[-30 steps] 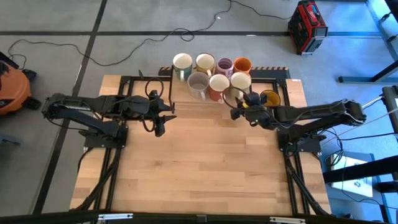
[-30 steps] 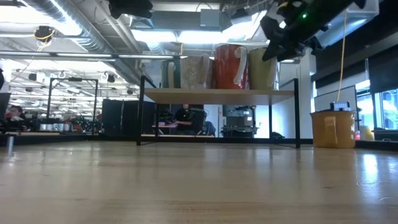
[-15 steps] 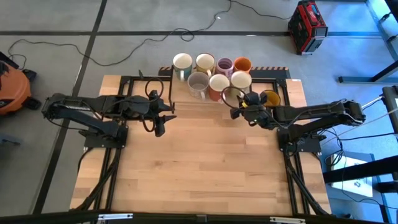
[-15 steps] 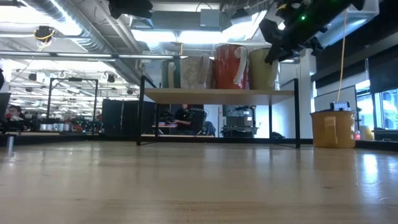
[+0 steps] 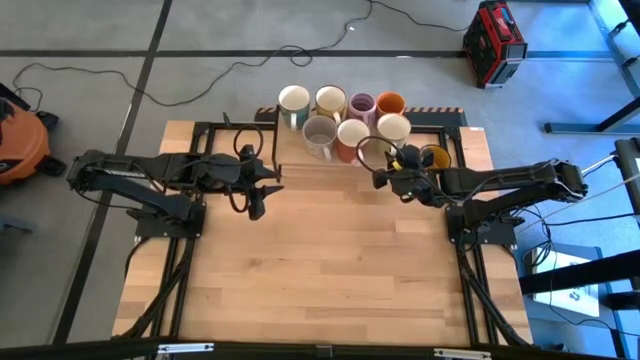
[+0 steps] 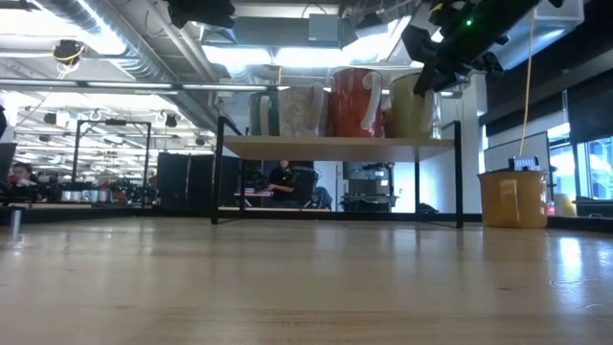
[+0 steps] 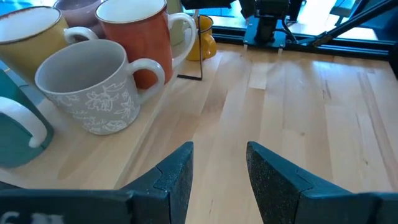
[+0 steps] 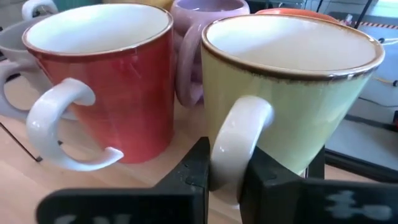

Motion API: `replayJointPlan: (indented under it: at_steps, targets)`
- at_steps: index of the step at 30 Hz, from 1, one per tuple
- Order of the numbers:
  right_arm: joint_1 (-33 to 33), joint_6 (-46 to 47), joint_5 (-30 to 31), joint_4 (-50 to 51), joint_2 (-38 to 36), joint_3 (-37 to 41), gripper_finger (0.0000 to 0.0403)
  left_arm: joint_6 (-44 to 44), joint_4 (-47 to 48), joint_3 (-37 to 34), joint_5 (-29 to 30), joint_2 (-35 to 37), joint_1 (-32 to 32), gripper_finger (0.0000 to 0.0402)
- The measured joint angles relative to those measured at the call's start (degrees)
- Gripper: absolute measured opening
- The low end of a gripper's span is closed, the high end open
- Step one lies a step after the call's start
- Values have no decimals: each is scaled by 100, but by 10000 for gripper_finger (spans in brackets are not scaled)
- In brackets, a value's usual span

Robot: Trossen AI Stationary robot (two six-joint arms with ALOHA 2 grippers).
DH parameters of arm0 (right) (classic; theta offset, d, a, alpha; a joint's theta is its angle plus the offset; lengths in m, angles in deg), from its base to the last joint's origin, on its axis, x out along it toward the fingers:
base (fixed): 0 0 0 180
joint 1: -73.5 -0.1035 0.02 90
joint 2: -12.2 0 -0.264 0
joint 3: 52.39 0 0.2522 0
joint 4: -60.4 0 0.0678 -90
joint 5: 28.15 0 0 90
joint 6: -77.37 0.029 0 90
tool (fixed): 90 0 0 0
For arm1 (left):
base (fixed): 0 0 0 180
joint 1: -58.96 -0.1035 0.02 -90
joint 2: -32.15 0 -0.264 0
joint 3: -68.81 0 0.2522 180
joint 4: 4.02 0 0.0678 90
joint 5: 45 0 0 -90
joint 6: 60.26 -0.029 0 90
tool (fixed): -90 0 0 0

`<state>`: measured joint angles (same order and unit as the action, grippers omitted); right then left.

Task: Place coffee mugs
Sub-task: Adjust the green mug on the shelf, then adjust the red mug on the shelf

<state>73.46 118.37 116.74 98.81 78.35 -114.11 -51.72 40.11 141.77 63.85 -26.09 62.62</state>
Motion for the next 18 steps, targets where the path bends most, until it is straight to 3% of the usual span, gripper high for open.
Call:
replayJointPlan:
  at_steps: [18]
  targets:
    - [7, 352, -431, 579, -107, 0, 142, -14, 0, 0, -31, 0, 0, 144]
